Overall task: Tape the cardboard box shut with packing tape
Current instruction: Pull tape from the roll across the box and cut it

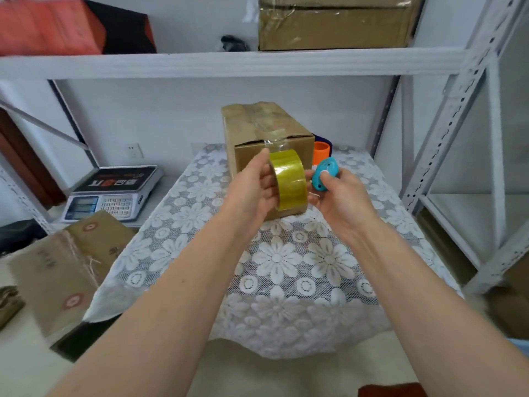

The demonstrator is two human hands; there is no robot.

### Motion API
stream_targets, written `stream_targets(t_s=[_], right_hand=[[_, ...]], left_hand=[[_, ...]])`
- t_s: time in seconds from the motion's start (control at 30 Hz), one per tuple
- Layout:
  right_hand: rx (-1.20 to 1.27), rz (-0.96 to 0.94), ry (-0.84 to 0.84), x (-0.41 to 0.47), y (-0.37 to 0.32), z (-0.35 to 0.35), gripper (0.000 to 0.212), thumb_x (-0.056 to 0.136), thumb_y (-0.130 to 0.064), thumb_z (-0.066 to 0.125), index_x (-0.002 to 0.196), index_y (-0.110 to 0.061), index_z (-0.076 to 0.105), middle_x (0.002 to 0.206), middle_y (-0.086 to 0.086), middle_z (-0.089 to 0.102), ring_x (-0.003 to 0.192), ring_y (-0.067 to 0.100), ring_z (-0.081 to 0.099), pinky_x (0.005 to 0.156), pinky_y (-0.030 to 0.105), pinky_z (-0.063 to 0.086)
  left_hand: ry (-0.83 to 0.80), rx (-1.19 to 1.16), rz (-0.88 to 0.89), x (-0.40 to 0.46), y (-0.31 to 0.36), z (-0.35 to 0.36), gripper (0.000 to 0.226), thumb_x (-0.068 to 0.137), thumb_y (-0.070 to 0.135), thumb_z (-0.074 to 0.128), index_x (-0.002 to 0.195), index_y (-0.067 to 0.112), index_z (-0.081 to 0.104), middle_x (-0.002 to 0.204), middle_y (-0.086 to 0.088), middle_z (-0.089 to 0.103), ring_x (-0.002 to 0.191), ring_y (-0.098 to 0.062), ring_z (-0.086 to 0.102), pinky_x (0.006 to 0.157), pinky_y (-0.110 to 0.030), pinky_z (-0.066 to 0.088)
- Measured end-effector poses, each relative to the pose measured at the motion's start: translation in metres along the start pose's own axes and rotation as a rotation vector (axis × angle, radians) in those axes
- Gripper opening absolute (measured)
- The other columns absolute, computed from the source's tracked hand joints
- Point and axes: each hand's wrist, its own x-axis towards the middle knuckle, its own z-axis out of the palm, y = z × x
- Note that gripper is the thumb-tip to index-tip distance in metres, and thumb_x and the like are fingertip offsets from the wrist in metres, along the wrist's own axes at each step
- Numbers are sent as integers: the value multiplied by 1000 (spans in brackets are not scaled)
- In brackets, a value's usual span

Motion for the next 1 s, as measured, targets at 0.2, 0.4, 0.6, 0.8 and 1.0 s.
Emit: stream_targets(t_s=[0.2,0.4,0.6,0.8,1.0], right_hand=[[-164,-40,-42,9,1,0,22,99,-7,35,111,-11,54,96,9,58,71,13,54,58,27,44],[-375,-95,-63,25,-17,9,20,99,-9,32,116,-12,43,83,6,57,70,18,52,73,37,51],[-594,-263,-87,38,-26,27,19,99,-11,37,115,-10,48,80,0,61,64,12,52,61,25,50],[-811,-411,-128,43,-30,31,13,95,-20,50,102,-15,59,80,2,64,65,10,57,61,20,50],[-1053,-567,-114,45,-28,28,13,92,-26,56,97,-14,61,88,1,60,75,11,52,63,19,39]], left_hand=[[-67,-11,-100,7,6,17,38,100,21,38,81,1,64,76,-11,72,68,-19,68,75,-40,56],[40,131,-69,12,3,15,29,95,27,49,80,7,64,61,-2,70,61,-17,68,75,-38,56],[67,141,-110,17,15,2,27,97,27,46,86,7,60,52,-4,67,49,-19,63,74,-39,53],[27,33,-141,21,11,0,24,95,23,50,97,5,64,74,-12,73,61,-24,68,63,-32,55],[5,-85,-222,21,17,-14,39,88,26,61,121,5,61,109,-15,68,91,-27,65,83,-44,53]])
